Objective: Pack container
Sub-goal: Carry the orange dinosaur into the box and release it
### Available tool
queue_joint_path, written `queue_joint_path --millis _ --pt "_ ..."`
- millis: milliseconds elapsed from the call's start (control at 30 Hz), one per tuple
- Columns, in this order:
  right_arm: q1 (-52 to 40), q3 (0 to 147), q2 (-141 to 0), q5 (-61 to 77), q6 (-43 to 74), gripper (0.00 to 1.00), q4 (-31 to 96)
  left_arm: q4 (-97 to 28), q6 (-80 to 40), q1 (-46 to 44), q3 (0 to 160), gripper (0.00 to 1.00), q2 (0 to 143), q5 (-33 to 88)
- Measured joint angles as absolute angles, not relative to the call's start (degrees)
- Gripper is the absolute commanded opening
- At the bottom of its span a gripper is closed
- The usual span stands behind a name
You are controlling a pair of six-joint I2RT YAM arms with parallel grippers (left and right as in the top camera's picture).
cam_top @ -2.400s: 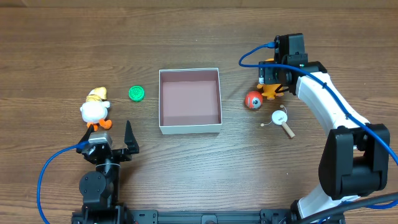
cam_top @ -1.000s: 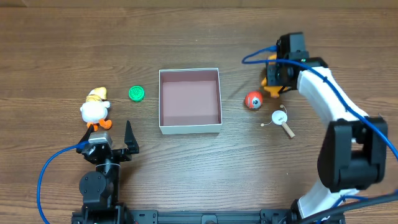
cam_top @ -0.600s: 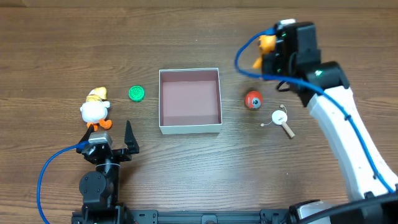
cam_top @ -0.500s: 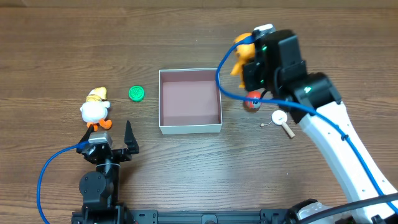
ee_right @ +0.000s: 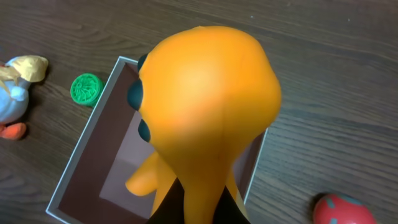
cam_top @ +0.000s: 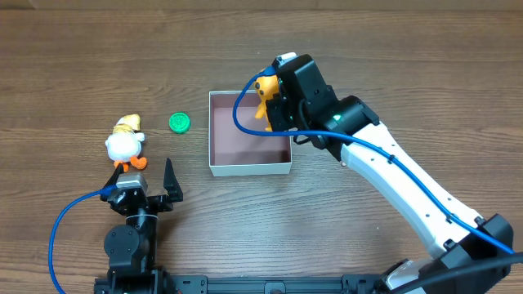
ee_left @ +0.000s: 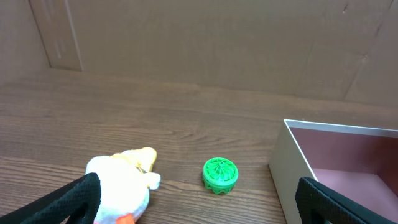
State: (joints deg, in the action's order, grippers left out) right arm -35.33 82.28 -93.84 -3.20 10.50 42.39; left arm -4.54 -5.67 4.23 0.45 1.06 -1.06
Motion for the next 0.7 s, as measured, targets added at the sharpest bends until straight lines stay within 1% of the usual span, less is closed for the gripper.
queue_joint_path --millis 200,400,700 --pt "-35.4 82.3 -96.3 -2.9 13.8 0.04 41.6 -4.5 -5.7 4.2 0.4 1.0 1.1 -1.0" --pt "-35.4 82.3 -103.3 -1.6 14.9 0.04 40.9 -4.5 -5.7 4.2 0.4 1.0 1.1 -1.1" --pt "-35.4 81.5 -103.8 -1.5 15.9 0.04 36.7 -4.5 -5.7 4.2 0.5 1.0 1.1 -1.1"
